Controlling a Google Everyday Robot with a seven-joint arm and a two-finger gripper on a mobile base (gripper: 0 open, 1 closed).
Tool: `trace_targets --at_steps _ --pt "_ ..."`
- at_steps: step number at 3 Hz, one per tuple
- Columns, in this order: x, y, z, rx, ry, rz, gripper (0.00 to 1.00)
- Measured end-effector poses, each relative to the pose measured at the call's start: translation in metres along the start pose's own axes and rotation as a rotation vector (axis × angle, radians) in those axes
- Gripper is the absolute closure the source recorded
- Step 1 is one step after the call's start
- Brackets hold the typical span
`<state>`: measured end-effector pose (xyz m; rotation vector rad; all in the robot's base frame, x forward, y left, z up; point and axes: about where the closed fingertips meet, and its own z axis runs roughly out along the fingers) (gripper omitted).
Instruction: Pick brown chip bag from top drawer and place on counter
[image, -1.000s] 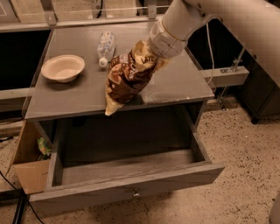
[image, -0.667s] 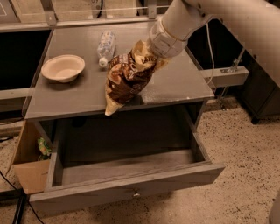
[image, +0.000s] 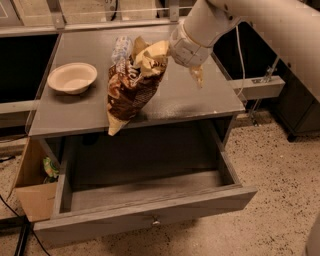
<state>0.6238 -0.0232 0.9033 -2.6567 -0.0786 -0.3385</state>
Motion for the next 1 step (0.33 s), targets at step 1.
trace_targets --at_steps 1 --pt "0.0000 0.0000 0.0000 0.000 0.000 0.000 0.00"
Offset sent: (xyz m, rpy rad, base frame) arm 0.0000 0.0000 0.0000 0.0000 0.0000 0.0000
